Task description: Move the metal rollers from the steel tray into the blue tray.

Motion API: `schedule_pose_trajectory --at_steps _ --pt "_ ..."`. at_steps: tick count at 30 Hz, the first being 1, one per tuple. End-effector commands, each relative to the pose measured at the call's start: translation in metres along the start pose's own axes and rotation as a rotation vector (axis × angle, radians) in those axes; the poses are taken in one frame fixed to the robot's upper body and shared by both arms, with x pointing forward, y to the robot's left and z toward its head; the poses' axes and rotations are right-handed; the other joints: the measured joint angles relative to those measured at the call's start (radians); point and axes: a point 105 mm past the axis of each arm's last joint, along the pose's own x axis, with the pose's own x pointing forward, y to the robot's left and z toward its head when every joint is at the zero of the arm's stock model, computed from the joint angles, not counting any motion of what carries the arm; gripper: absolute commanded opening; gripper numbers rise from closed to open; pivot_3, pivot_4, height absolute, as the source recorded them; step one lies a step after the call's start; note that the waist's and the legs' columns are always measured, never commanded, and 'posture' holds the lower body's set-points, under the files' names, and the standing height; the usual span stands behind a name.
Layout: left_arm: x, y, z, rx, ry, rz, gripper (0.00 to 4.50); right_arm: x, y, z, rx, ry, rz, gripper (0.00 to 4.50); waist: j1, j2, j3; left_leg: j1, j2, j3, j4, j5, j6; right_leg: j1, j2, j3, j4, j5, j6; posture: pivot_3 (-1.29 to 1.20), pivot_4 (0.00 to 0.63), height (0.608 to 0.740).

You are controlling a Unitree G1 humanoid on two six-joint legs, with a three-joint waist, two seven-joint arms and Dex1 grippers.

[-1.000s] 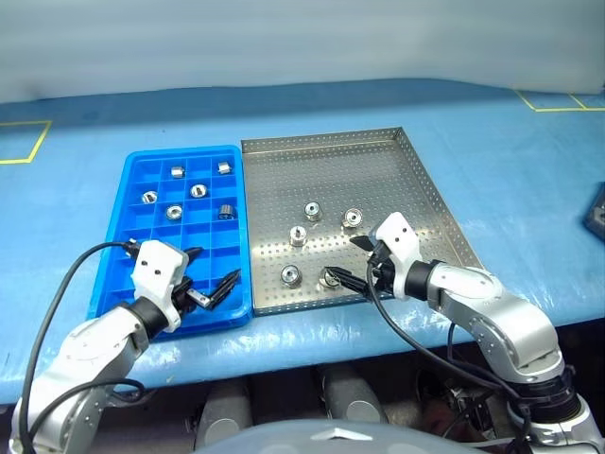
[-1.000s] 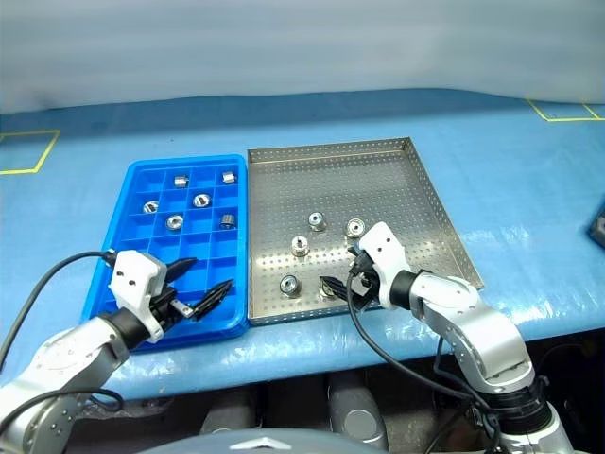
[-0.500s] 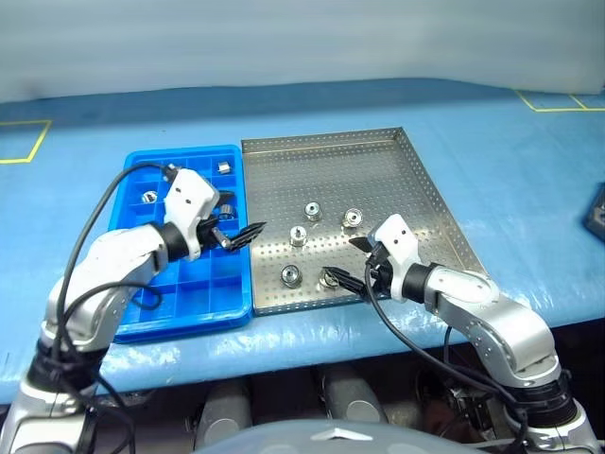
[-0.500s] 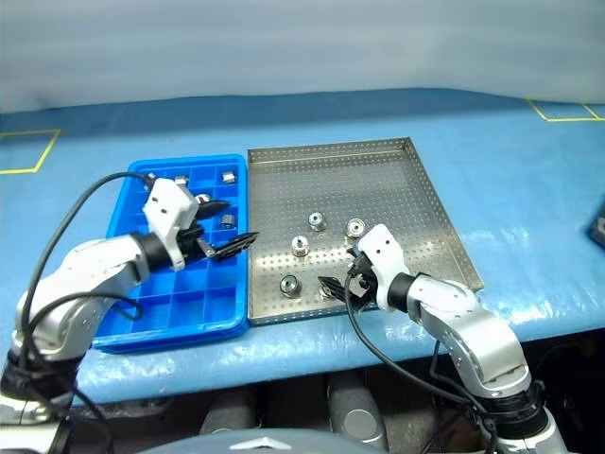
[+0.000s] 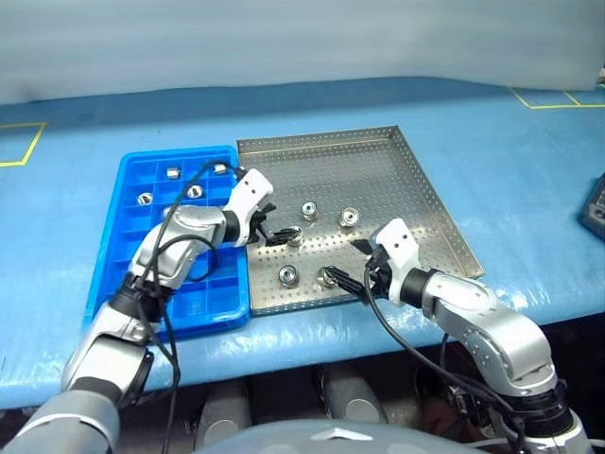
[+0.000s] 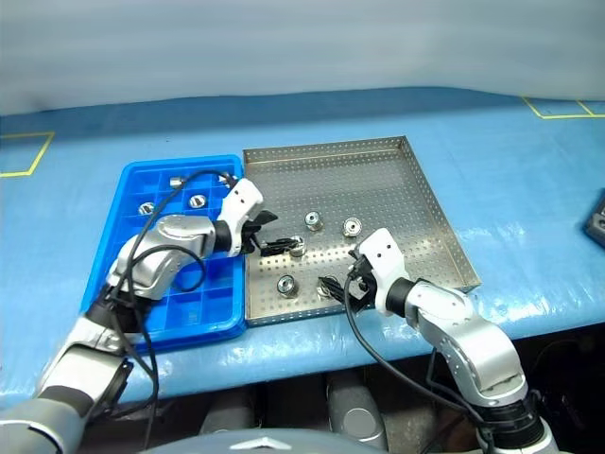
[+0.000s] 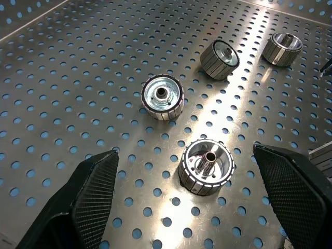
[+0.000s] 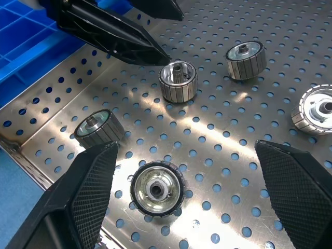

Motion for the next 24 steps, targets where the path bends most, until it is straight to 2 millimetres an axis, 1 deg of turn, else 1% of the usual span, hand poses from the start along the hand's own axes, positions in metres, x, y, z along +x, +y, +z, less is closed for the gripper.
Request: schedule_pose_trajectory --at_steps 1,5,8,11,17,18,20,24 --pt "0.007 0.000 0.006 0.053 0.018 -0.021 4.50 -0.005 0.001 0.013 -0.034 -0.060 -0.017 4.46 -0.003 0.000 0.000 0.000 0.000 0.000 0.000 0.000 0.000 0.000 0.000 0.000 0.000 0.000 0.000 -0.17 0.150 0.740" --pt "0.012 -0.001 -0.009 0.105 0.113 -0.054 4.50 -0.006 -0.001 0.012 -0.027 -0.059 -0.032 4.46 -0.013 0.000 0.000 0.000 0.000 0.000 0.000 0.000 0.000 0.000 0.000 0.000 0.000 0.000 0.000 -0.18 0.150 0.740" --pt "0.017 -0.002 -0.015 0.108 0.147 -0.069 4.50 -0.006 -0.001 0.011 -0.021 -0.061 -0.038 4.46 -0.020 0.000 0.000 0.000 0.000 0.000 0.000 0.000 0.000 0.000 0.000 0.000 0.000 0.000 0.000 -0.18 0.150 0.740" --pt "0.020 -0.002 -0.018 0.114 0.162 -0.075 3.88 -0.006 -0.001 0.012 -0.017 -0.068 -0.045 4.50 -0.027 0.000 0.000 0.000 0.000 0.000 0.000 0.000 0.000 0.001 0.000 0.000 0.001 0.000 0.001 -0.19 0.150 0.740" --pt "0.022 -0.002 -0.015 0.113 0.154 -0.081 1.87 -0.007 -0.001 0.012 -0.011 -0.075 -0.056 4.50 -0.040 0.001 -0.001 0.000 0.000 0.000 0.002 0.000 0.000 0.001 0.000 0.000 0.000 0.001 0.002 -0.20 0.150 0.740" --pt "0.021 -0.002 -0.014 0.113 0.152 -0.081 1.67 -0.008 -0.001 0.011 -0.010 -0.076 -0.057 4.50 -0.043 0.001 -0.001 0.000 0.000 0.000 0.002 0.000 0.000 0.001 0.000 0.000 0.000 0.001 0.002 -0.20 0.150 0.740" --pt "0.021 -0.002 -0.012 0.109 0.142 -0.084 1.68 -0.007 -0.001 0.011 -0.010 -0.076 -0.059 4.50 -0.046 0.001 -0.001 0.000 0.000 0.000 0.001 0.000 0.000 0.001 0.000 0.000 0.001 0.001 0.002 -0.19 0.150 0.740" --pt "0.012 -0.003 -0.003 0.101 0.094 -0.094 1.68 -0.005 -0.001 0.015 -0.013 -0.086 -0.052 4.50 -0.047 0.001 0.000 0.000 0.000 -0.001 0.001 0.000 0.000 0.001 0.000 0.000 0.001 0.001 0.002 -0.18 0.150 0.740"
